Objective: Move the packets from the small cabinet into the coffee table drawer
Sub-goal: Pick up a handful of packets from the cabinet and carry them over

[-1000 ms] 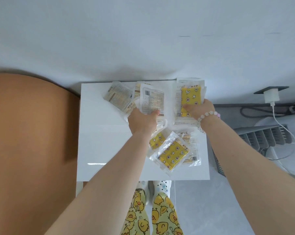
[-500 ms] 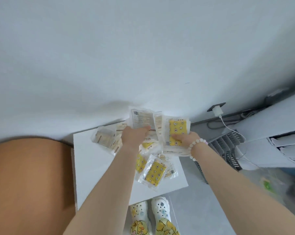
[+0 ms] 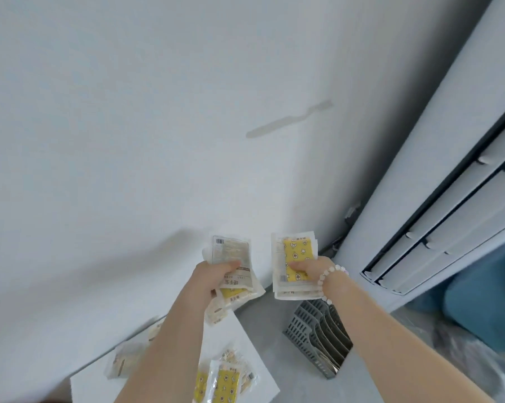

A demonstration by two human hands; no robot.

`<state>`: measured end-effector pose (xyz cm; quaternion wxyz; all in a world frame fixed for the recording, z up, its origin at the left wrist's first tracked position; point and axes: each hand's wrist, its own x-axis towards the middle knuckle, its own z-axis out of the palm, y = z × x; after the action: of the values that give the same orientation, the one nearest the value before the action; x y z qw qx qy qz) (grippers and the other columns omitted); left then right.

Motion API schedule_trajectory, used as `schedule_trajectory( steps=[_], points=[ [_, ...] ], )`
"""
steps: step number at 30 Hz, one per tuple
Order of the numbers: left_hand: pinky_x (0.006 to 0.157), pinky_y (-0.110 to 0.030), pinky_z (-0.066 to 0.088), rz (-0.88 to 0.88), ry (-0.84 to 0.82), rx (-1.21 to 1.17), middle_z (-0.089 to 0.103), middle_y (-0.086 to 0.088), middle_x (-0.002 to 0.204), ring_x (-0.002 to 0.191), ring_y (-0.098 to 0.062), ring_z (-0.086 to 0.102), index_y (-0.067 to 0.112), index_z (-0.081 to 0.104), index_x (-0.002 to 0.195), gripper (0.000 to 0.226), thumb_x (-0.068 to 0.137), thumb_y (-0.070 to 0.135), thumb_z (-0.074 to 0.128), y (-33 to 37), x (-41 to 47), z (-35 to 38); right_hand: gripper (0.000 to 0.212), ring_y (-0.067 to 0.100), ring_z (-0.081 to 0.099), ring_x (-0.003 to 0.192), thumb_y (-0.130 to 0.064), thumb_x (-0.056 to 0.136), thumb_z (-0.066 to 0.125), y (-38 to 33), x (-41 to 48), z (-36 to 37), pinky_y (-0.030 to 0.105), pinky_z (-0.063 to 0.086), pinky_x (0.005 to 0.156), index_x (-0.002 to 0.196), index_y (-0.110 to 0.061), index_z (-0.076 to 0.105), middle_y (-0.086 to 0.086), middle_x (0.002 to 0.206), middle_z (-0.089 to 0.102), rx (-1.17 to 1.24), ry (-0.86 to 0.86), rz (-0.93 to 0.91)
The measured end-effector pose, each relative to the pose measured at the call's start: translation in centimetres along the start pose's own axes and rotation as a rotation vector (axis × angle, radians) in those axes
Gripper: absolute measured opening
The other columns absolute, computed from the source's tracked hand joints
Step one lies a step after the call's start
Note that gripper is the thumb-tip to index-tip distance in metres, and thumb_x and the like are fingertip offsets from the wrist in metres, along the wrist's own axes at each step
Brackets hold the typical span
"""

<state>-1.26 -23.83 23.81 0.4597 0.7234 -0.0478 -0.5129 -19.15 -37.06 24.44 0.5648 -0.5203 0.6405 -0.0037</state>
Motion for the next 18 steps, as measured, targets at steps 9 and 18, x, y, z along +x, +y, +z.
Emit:
schedule_trajectory(
  steps=[9, 18],
  points=[
    [0.077, -0.036, 0.056, 0.142, -0.205, 0.156, 0.072, -0.009, 0.095, 0.084, -0.022, 0.068, 0.010, 0.066, 0.096, 0.017, 0.081, 0.013, 0.073, 5.9, -3.2, 3.2, 0.058, 0.019, 0.060, 0.104, -0.044, 0.069, 0.078, 0.3, -3.4, -3.5, 0.028, 0.050, 0.084, 0.115, -0.010, 0.063, 0.003, 0.113, 0.063, 0.205, 0.078, 0.043],
    [0.070, -0.033, 0.058, 0.138, -0.419, 0.330, 0.072, -0.010, 0.094, 0.080, -0.020, 0.069, 0.005, 0.066, 0.101, 0.022, 0.081, 0.013, 0.073, 4.7, -6.0, 8.2, 0.058, 0.026, 0.052, 0.123, -0.036, 0.088, 0.064, 5.2, -9.8, -6.7, 0.035, 0.040, 0.107, 0.135, -0.006, 0.048, 0.007, 0.132, 0.053, 0.300, 0.222, 0.075]
  ],
)
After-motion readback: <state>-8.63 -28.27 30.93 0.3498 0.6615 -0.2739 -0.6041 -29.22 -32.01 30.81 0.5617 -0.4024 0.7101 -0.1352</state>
